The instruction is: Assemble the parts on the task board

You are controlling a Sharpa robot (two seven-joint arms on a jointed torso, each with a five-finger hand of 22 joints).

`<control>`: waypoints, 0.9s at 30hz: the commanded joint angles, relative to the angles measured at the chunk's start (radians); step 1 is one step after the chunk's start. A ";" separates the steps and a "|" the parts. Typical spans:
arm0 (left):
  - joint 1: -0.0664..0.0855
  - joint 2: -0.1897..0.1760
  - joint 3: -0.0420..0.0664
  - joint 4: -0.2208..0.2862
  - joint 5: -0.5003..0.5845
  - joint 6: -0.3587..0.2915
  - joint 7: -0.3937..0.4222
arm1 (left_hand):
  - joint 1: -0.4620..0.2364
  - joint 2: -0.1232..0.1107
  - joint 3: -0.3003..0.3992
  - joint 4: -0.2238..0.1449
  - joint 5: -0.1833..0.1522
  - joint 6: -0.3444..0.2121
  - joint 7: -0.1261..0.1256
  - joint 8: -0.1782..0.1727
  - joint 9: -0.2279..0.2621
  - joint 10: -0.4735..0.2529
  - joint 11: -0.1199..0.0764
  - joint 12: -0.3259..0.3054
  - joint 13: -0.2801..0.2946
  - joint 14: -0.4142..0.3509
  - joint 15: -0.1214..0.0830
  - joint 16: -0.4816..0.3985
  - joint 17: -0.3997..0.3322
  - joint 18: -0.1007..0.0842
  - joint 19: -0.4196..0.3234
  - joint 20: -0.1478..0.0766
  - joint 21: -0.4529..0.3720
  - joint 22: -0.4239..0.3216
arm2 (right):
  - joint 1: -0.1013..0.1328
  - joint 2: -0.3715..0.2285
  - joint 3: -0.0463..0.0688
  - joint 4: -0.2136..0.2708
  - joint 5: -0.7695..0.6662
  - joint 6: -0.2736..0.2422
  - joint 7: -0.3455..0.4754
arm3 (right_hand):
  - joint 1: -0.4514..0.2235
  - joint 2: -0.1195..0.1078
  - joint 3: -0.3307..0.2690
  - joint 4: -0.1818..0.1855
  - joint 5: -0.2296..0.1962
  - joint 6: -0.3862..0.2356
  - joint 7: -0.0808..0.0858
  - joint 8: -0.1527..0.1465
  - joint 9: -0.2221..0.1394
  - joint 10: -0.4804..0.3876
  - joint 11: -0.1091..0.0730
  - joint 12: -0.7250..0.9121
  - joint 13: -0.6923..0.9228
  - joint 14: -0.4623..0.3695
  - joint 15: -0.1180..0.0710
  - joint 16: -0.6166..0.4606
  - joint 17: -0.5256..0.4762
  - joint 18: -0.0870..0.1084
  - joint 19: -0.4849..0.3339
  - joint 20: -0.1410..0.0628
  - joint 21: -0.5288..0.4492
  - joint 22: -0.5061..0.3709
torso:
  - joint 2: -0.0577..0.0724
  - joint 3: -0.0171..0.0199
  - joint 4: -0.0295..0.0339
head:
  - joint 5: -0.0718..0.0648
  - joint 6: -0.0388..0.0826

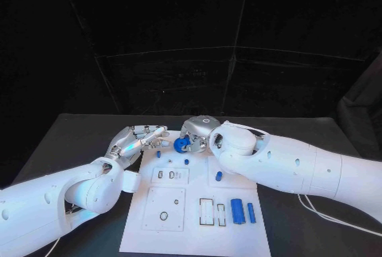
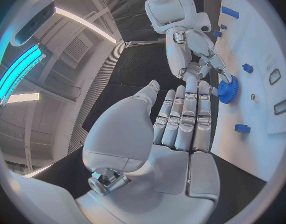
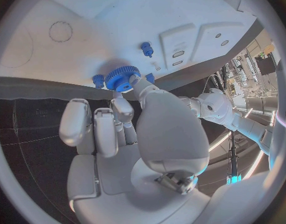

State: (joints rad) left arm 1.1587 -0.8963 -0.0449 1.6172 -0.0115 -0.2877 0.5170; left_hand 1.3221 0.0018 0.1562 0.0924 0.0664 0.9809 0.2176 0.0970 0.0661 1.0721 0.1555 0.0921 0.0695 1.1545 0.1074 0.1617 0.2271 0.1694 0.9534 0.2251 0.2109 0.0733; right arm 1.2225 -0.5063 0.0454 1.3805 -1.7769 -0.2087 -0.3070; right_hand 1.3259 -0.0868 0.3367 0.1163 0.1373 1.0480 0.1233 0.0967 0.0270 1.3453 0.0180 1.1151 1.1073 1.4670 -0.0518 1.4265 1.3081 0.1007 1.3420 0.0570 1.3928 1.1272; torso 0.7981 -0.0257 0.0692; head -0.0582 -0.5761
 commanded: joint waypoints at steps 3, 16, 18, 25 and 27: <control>0.002 0.001 0.001 0.000 -0.001 0.014 0.003 | 0.001 0.009 0.000 -0.008 -0.003 0.000 0.005 -0.006 -0.001 0.001 0.009 -0.005 -0.001 0.002 0.007 -0.006 0.001 0.015 0.003 0.004 -0.005 -0.001 | 0.001 0.006 -0.002 -0.008 -0.014 0.030 -0.020 | -0.011 -0.005 0.011 0.005 0.007 0.051 -0.012 0.006 0.047 0.001 0.006 -0.009 -0.001 0.054 0.004 -0.001 -0.001 -0.012 0.004 0.004 0.005 0.000 | 0.000 -0.0001 0.0001 | -0.001 -0.001; 0.002 0.000 0.001 -0.001 -0.001 0.016 0.001 | 0.001 0.009 0.000 -0.008 -0.003 0.000 0.005 -0.006 -0.001 0.001 0.009 -0.005 -0.001 0.002 0.007 -0.006 0.001 0.015 0.003 0.004 -0.005 -0.001 | 0.000 0.013 -0.004 -0.019 -0.021 0.024 -0.039 | -0.140 -0.080 -0.067 0.060 -0.012 -0.042 0.012 -0.035 0.038 -0.036 0.030 -0.067 -0.048 0.048 0.023 -0.019 -0.024 -0.010 -0.003 0.021 0.000 -0.010 | 0.000 0.0000 -0.0004 | -0.001 -0.002; 0.002 0.000 0.001 -0.001 -0.001 0.016 0.000 | 0.001 0.009 0.000 -0.008 -0.003 0.000 0.005 -0.006 -0.001 0.001 0.009 -0.005 -0.001 0.002 0.007 -0.006 0.001 0.015 0.003 0.004 -0.005 -0.001 | 0.000 0.012 -0.004 -0.019 -0.021 0.032 -0.039 | -0.159 -0.087 -0.099 0.084 0.001 -0.053 0.015 -0.032 0.040 -0.041 0.032 -0.072 -0.051 0.048 0.026 -0.020 -0.026 -0.009 -0.005 0.025 -0.001 -0.012 | 0.000 -0.0002 -0.0001 | -0.002 -0.003; 0.002 0.000 0.001 -0.001 -0.001 0.016 0.000 | 0.001 0.009 0.000 -0.008 -0.003 0.000 0.005 -0.006 -0.001 0.001 0.009 -0.005 -0.001 0.002 0.007 -0.006 0.001 0.015 0.003 0.004 -0.005 -0.001 | 0.000 0.012 -0.005 -0.020 -0.016 0.042 -0.036 | -0.158 -0.085 -0.230 0.170 0.058 -0.063 0.018 -0.027 0.044 -0.045 0.037 -0.070 -0.044 0.048 0.030 -0.023 -0.026 -0.009 -0.006 0.030 -0.002 -0.015 | 0.000 0.0005 -0.0010 | -0.002 -0.004; 0.002 0.001 0.001 -0.002 -0.001 0.016 0.000 | 0.001 0.009 0.000 -0.008 -0.003 0.000 0.005 -0.006 -0.001 0.001 0.009 -0.005 -0.001 0.002 0.007 -0.006 0.001 0.015 0.003 0.004 -0.005 -0.001 | 0.000 0.011 -0.006 -0.021 -0.012 0.043 -0.035 | -0.191 -0.064 -0.295 0.176 0.095 -0.062 0.018 -0.026 0.045 -0.043 0.037 -0.063 -0.037 0.048 0.031 -0.025 -0.026 -0.008 -0.007 0.030 -0.003 -0.017 | 0.001 0.0007 -0.0009 | -0.002 -0.004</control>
State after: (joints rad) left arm 1.1589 -0.8963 -0.0448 1.6148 -0.0115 -0.2857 0.5147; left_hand 1.3221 0.0018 0.1562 0.0924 0.0664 0.9809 0.2176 0.0970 0.0661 1.0721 0.1555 0.0921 0.0696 1.1545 0.1074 0.1617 0.2269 0.1695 0.9534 0.2251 0.2109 0.0735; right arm 1.2204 -0.4951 0.0397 1.3592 -1.7889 -0.1805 -0.3398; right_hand 1.1480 -0.1557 0.0625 0.2894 0.2184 0.9890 0.1406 0.0656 0.0713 1.3058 0.0573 1.0453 1.0678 1.4668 -0.0267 1.4055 1.2822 0.1006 1.3346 0.0785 1.3927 1.1121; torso 0.7981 -0.0254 0.0685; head -0.0604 -0.5800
